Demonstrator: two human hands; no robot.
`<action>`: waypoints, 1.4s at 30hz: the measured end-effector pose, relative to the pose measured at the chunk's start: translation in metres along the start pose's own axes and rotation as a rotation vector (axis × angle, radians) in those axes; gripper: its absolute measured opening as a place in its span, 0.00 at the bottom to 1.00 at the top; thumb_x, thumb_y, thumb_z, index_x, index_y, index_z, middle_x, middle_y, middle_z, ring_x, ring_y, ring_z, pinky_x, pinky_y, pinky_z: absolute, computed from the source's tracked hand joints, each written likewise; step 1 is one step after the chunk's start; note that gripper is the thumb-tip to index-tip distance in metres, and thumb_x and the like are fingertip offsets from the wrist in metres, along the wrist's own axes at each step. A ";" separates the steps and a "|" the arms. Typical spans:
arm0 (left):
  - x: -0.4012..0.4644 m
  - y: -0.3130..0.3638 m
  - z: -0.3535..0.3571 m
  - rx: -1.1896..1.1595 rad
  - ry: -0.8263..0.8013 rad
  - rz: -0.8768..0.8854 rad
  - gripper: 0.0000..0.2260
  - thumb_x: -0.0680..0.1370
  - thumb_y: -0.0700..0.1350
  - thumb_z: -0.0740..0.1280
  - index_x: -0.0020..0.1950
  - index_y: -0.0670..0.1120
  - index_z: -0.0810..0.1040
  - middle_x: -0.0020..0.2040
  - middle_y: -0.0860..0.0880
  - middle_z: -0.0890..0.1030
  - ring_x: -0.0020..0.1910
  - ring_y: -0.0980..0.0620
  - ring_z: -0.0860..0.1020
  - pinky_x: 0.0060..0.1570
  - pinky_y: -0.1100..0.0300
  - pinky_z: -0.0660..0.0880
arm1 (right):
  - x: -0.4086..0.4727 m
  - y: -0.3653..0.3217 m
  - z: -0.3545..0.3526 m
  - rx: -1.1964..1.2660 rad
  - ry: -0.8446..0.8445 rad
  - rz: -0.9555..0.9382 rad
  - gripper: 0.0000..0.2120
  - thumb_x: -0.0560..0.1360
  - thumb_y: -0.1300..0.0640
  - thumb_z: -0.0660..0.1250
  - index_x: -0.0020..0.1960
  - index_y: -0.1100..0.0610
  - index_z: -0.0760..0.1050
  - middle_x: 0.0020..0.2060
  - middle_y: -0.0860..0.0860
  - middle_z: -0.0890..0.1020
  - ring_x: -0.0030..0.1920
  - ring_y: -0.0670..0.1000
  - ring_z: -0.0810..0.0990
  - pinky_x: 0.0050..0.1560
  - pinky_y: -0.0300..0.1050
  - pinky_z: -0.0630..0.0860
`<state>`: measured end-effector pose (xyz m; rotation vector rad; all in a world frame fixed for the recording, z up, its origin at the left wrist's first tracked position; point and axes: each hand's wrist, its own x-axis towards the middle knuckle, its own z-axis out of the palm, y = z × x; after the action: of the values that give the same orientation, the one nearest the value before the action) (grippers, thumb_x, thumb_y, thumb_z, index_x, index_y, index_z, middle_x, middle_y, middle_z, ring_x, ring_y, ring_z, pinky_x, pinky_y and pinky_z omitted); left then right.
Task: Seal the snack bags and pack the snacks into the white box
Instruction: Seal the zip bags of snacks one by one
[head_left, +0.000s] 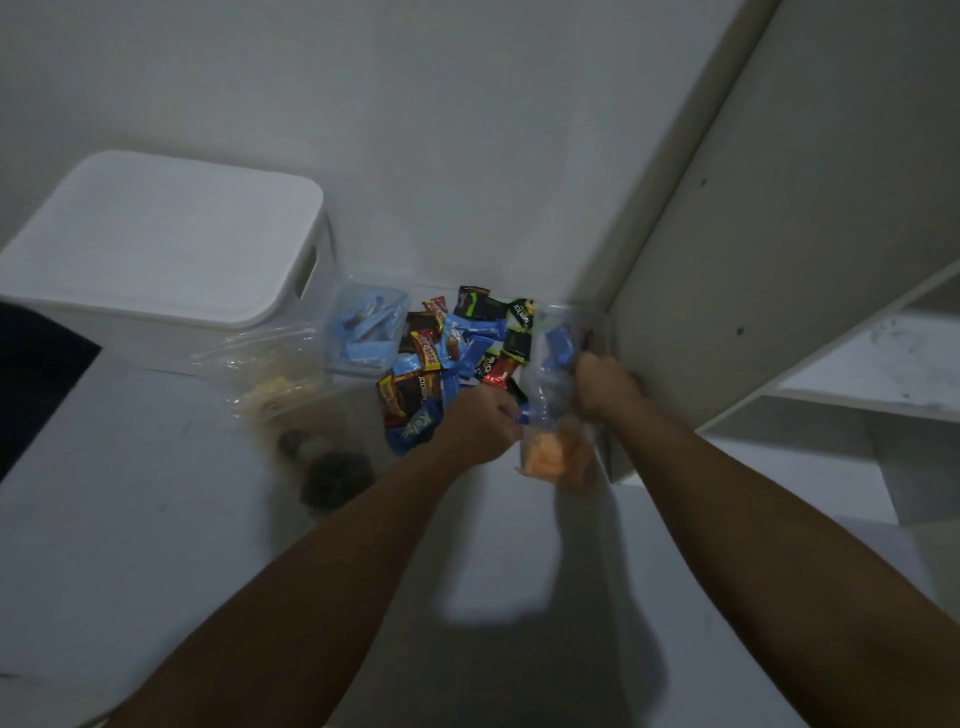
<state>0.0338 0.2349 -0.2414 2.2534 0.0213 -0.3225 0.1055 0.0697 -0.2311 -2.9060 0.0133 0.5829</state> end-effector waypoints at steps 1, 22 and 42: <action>0.001 0.001 0.001 -0.035 0.002 -0.022 0.06 0.70 0.38 0.70 0.40 0.35 0.83 0.37 0.39 0.83 0.33 0.48 0.78 0.36 0.58 0.75 | 0.001 0.000 -0.001 0.005 -0.006 -0.034 0.17 0.71 0.61 0.67 0.60 0.60 0.77 0.56 0.61 0.81 0.57 0.60 0.80 0.56 0.49 0.76; -0.035 0.017 -0.020 -0.627 -0.193 -0.481 0.15 0.76 0.41 0.69 0.55 0.30 0.78 0.38 0.43 0.81 0.30 0.54 0.79 0.22 0.68 0.73 | -0.087 -0.015 0.023 0.368 -0.055 -0.255 0.09 0.63 0.63 0.75 0.35 0.55 0.76 0.29 0.50 0.76 0.31 0.49 0.72 0.36 0.47 0.73; -0.040 0.017 -0.065 -0.383 -0.069 -0.137 0.10 0.72 0.39 0.68 0.31 0.40 0.77 0.27 0.44 0.76 0.21 0.54 0.74 0.24 0.62 0.73 | -0.107 -0.045 -0.012 0.396 0.371 -0.123 0.06 0.74 0.57 0.68 0.42 0.54 0.84 0.37 0.52 0.84 0.44 0.54 0.82 0.40 0.39 0.68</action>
<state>0.0115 0.2766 -0.1788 1.8637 0.1865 -0.4302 0.0133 0.1094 -0.1709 -2.5585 -0.0009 0.0091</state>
